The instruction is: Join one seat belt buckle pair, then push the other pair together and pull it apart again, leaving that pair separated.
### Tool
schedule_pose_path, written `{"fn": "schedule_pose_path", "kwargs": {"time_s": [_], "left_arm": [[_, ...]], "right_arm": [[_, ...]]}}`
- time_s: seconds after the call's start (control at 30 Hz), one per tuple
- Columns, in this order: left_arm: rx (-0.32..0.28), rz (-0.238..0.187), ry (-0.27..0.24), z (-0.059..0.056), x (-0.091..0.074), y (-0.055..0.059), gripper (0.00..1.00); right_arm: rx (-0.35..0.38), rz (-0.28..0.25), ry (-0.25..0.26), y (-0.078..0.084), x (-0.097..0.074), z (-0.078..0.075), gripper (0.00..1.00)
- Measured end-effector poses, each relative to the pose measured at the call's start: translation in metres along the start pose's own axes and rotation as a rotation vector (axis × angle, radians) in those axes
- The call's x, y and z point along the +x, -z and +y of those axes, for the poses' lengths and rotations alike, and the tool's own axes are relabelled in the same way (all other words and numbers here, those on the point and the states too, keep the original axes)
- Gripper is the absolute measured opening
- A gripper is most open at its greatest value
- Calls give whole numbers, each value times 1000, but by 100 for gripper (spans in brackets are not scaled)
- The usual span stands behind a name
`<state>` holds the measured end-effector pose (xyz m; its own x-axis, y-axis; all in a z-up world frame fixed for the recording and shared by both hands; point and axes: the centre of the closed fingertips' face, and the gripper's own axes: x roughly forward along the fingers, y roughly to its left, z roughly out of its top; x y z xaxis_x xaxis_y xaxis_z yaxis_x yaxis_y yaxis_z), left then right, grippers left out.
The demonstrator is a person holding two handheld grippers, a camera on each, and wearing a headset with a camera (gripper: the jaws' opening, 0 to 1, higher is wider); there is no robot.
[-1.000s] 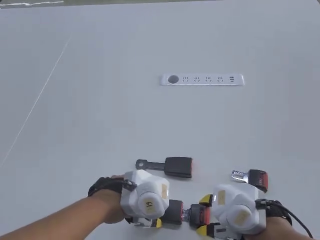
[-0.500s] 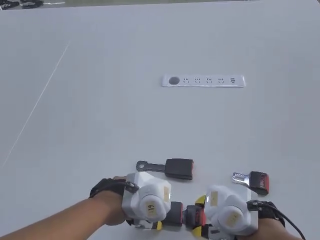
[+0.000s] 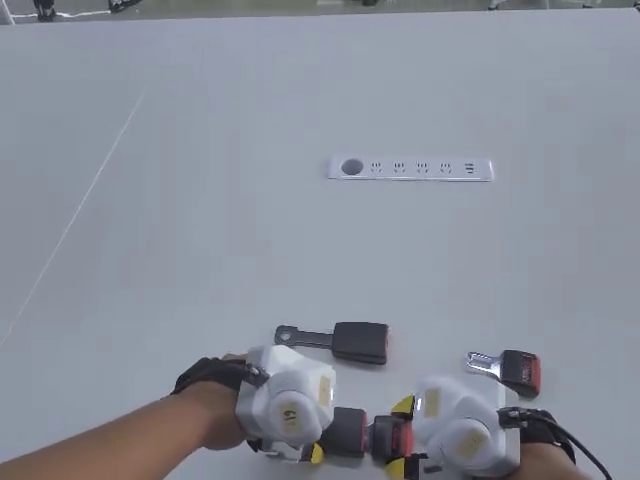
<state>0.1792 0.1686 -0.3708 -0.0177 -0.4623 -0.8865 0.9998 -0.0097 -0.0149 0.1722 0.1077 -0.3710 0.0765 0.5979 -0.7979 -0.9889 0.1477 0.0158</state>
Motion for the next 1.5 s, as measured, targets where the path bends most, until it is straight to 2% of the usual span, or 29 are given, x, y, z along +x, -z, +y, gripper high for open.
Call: {"fn": "schedule_pose_path", "kwargs": {"time_s": [0.37,0.67,0.87,1.37,1.5], "left_arm": [[-2,-49,6,1,2,3,32],[-3,-81,8,1,3,4,32],[-2,-99,12,1,3,5,32],[11,-126,15,0,2,4,31],[10,-130,14,0,1,4,31]], "right_arm": [[-4,-54,-18,1,-2,1,35],[-27,-83,-11,1,-3,1,35],[-33,-107,15,1,-3,1,34],[-17,-144,22,2,-4,-1,34],[-19,-141,21,1,-4,0,34]]}}
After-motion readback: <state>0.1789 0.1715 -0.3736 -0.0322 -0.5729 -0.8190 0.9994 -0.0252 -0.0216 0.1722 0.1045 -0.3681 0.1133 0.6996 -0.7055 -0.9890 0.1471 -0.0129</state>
